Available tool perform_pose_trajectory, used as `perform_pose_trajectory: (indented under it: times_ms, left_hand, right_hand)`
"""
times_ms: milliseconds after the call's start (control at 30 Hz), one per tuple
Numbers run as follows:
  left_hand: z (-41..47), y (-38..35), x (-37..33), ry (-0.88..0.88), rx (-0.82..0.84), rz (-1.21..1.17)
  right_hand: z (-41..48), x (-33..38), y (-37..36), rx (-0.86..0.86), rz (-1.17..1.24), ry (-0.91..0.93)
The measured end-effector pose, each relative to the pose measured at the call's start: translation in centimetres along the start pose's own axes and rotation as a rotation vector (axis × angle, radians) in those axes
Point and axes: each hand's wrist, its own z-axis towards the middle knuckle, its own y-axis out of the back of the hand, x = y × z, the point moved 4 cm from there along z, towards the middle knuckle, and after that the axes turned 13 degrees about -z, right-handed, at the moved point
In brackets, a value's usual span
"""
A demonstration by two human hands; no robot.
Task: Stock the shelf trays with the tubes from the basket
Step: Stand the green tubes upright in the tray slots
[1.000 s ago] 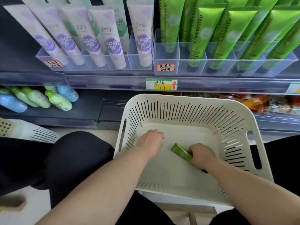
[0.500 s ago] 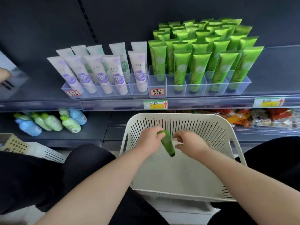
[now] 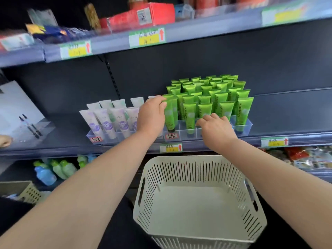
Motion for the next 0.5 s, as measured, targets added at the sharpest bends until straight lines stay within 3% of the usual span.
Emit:
perform_pose_trajectory:
  times_ms: [333, 500]
  left_hand:
    - [3.9, -3.8, 2.1, 0.13, 0.163, 0.075]
    - [4.4, -5.5, 3.0, 0.131, 0.259, 0.154]
  right_hand:
    - [0.2, -1.9, -3.0, 0.159, -0.023, 0.047]
    - [0.1, -2.0, -3.7, 0.158, -0.015, 0.088]
